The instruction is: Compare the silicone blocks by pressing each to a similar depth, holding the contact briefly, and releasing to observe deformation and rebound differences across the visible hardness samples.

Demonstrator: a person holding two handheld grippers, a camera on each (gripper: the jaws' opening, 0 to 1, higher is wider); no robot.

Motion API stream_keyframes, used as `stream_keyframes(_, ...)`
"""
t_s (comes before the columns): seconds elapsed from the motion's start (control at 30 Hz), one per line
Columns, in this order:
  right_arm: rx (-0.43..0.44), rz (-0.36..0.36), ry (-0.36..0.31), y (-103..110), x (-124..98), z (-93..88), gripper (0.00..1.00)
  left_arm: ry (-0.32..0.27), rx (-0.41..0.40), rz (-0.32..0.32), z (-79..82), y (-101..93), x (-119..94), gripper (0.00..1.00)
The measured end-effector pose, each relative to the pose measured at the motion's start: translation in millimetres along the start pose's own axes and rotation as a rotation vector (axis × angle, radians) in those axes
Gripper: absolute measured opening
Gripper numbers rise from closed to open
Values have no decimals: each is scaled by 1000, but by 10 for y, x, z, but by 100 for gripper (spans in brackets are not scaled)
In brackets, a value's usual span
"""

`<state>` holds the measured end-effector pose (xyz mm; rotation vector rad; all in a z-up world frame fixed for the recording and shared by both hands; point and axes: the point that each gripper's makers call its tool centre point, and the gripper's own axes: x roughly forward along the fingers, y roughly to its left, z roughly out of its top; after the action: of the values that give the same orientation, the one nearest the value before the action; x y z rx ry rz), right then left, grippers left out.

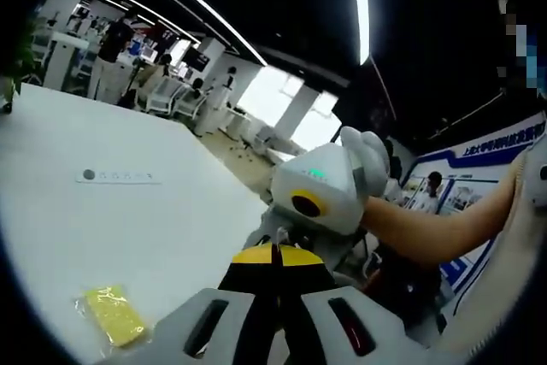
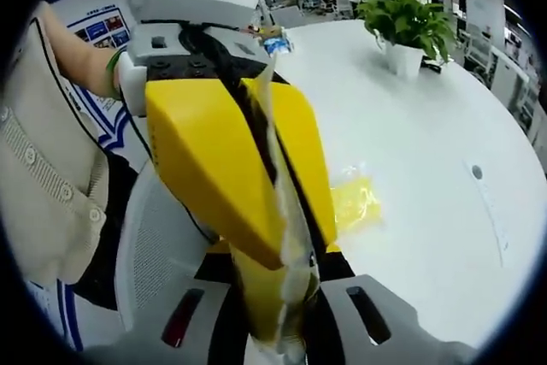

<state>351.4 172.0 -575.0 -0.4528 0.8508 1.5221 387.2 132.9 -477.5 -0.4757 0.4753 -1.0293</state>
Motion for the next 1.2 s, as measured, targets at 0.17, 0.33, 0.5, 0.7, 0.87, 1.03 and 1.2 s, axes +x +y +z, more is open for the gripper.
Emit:
stream_keyframes(0.17, -17, -15, -10, -20, -6, -6, 16, -1, 19, 2, 6, -5, 21, 0)
stream_keyframes(0.33, -101, -59, -43, -91, 4, 3, 18, 2, 15, 9, -9, 5, 40, 0)
stream_keyframes(0.5, -125, -62, -46, -105, 24, -10, 20, 6, 9, 12, -15, 36, 50, 0)
stream_keyframes(0.7, -178, -87, -64, -158, 32, 12, 27, 6, 5, 29, -52, 80, 50, 0)
stream_keyframes(0.87, -185, -100, -77, -197, 30, 10, 45, 8, -32, 30, -101, 133, 35, 0)
stream_keyframes(1.03, -176, -129, -107, -220, -57, 20, 47, 15, -50, 33, -153, 160, 41, 0)
stream_keyframes(1.2, -149, -183, -159, -222, -288, 9, 49, 16, -60, 37, -191, 204, 77, 0)
